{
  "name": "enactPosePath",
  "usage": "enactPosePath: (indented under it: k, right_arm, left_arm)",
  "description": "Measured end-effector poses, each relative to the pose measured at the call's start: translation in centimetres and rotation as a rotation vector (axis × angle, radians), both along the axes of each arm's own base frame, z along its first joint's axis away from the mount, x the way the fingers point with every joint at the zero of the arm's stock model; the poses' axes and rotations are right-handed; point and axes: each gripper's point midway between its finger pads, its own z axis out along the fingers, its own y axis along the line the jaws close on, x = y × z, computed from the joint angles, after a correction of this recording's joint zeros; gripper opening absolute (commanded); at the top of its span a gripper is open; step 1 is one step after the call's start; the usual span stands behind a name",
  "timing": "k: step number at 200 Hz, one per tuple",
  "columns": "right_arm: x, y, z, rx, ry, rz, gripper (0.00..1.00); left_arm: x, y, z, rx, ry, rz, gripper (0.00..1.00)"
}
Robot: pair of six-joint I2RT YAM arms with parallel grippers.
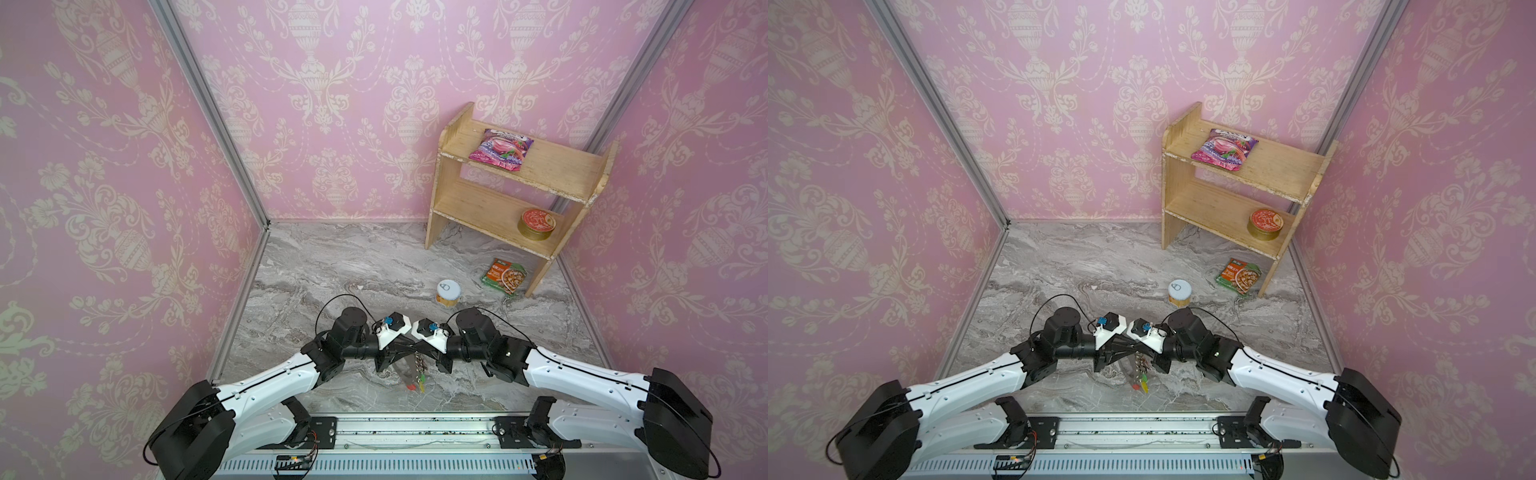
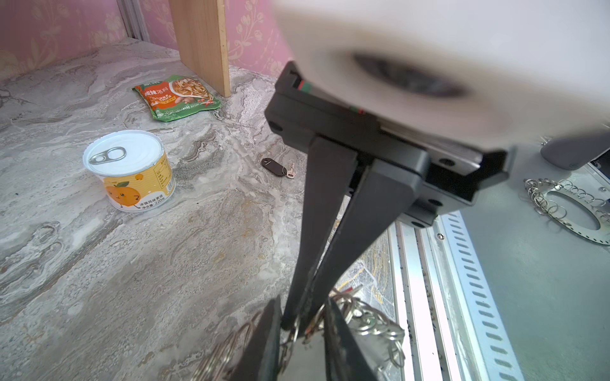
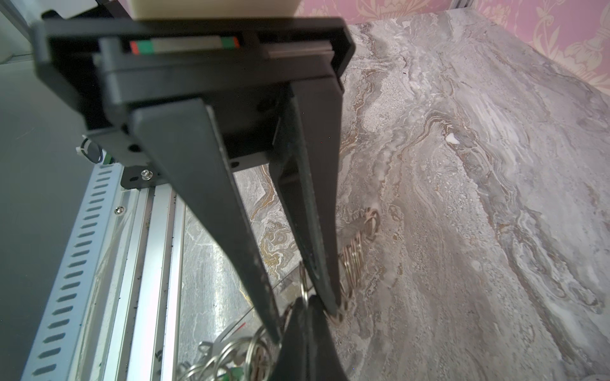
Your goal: Put the keys on the keyring
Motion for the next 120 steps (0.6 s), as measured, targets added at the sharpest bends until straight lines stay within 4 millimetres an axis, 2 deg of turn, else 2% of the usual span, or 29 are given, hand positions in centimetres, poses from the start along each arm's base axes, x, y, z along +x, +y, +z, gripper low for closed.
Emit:
enactPosePath:
  k: [120]
  right_arm:
    - [0.5, 0.0, 1.1, 0.051, -0.017, -0.019, 0.00]
  left_arm:
    - [0.6, 1.0, 1.1, -0.039, 0.013, 0.048, 0.23]
